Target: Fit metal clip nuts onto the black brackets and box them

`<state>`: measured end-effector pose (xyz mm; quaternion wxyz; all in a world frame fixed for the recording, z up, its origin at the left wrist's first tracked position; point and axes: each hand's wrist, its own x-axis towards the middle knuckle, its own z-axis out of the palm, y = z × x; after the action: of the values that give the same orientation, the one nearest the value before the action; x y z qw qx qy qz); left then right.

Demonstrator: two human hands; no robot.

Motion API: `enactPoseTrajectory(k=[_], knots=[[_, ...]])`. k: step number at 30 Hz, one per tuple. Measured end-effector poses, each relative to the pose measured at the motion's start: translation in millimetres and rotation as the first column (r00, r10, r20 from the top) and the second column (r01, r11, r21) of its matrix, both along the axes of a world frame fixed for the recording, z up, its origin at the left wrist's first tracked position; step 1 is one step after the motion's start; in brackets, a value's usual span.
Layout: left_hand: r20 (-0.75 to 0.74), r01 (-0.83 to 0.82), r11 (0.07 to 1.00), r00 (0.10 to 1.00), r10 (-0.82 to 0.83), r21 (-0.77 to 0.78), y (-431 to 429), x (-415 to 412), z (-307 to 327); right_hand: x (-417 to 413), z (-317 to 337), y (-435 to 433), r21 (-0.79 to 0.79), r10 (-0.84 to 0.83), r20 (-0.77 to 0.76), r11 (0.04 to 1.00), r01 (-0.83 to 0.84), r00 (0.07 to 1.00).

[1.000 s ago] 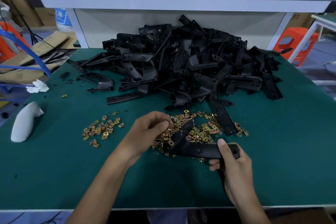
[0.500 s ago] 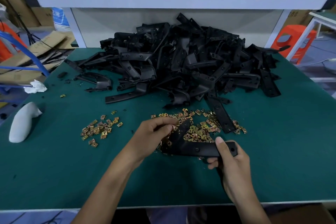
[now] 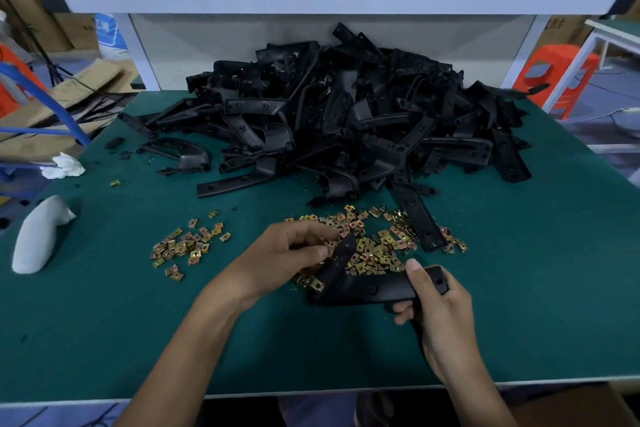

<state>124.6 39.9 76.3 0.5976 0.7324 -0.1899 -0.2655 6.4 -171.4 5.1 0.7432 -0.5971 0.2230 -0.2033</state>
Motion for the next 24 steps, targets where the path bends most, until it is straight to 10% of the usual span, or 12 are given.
enactPoseTrajectory(k=[17,24], knots=[[0.093,0.246,0.943,0.958,-0.272,0.225,10,8,15,2,0,-3,-0.088,0.059,-0.071,0.994,-0.066,0.996],[0.118,-0.115,0.990,0.987,0.105,0.085,-2,-9,-2,1,-5,0,-0.139,-0.010,-0.034,0.990,0.005,0.999]])
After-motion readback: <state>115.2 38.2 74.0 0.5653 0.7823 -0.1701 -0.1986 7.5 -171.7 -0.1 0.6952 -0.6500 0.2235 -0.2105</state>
